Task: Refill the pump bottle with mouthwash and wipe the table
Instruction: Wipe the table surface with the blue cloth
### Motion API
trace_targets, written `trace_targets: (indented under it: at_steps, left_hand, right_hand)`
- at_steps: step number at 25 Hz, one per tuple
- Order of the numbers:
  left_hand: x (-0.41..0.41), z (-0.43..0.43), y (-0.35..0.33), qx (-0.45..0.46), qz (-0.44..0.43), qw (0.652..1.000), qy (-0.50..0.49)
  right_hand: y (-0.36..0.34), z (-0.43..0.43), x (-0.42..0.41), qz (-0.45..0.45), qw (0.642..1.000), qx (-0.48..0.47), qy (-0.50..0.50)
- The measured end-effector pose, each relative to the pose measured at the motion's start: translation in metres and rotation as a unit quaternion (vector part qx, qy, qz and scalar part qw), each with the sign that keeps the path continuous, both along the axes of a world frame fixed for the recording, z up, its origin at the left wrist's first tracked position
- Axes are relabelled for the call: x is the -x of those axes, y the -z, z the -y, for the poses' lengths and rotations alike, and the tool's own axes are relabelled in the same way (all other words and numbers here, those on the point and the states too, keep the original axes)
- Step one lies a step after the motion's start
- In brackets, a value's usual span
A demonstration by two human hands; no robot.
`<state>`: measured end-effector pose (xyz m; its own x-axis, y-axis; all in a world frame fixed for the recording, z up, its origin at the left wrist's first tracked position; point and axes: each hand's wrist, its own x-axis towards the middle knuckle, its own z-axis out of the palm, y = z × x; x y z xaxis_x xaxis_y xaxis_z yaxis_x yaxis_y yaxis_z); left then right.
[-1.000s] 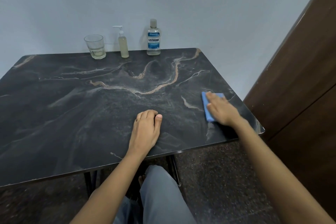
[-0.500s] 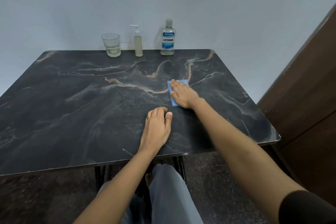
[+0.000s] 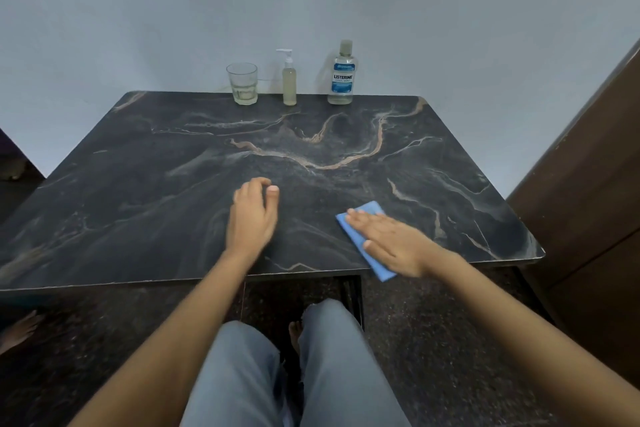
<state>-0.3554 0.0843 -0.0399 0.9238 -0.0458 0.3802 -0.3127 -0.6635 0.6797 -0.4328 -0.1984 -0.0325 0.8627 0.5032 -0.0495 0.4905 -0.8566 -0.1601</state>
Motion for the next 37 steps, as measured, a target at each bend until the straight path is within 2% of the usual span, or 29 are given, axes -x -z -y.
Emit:
trace_targets:
  at_steps: [2, 5, 8, 12, 17, 23, 31, 35, 37]
  left_hand:
    - [-0.014, -0.051, 0.002, -0.061, -0.015, 0.998, -0.019]
    - [-0.032, -0.109, 0.009, -0.125, -0.047, 0.990, -0.048]
    - [-0.038, -0.119, 0.016, -0.150, -0.063, 0.985, -0.065]
    - [-0.036, -0.112, 0.020, -0.172, -0.045, 0.981, -0.078]
    - [-0.036, -0.113, 0.023, -0.162, -0.039, 0.982, -0.087]
    - [-0.036, -0.113, 0.022, -0.151, -0.041, 0.984, -0.082]
    - [-0.030, -0.113, 0.015, -0.109, -0.058, 0.988, -0.090]
    - [-0.025, -0.115, 0.008, -0.069, -0.073, 0.990, -0.097]
    - [-0.027, -0.126, 0.005, -0.110, -0.070, 0.985, -0.109]
  right_hand:
    - [0.000, 0.034, 0.004, 0.008, 0.998, 0.004, 0.054]
    - [-0.001, 0.068, -0.018, 0.006, 0.982, -0.002, 0.188]
    - [0.000, 0.075, -0.064, -0.007, 0.953, -0.015, 0.302]
    - [-0.001, 0.047, -0.127, -0.013, 0.935, -0.023, 0.354]
    - [-0.002, -0.026, -0.182, -0.015, 0.957, -0.019, 0.288]
    - [0.001, -0.136, -0.195, -0.017, 0.988, -0.002, 0.153]
    - [0.003, -0.214, -0.122, -0.013, 1.000, 0.006, -0.012]
    - [0.004, -0.194, -0.068, -0.014, 0.997, -0.009, -0.078]
    - [0.003, -0.169, -0.050, -0.016, 0.997, -0.008, -0.077]
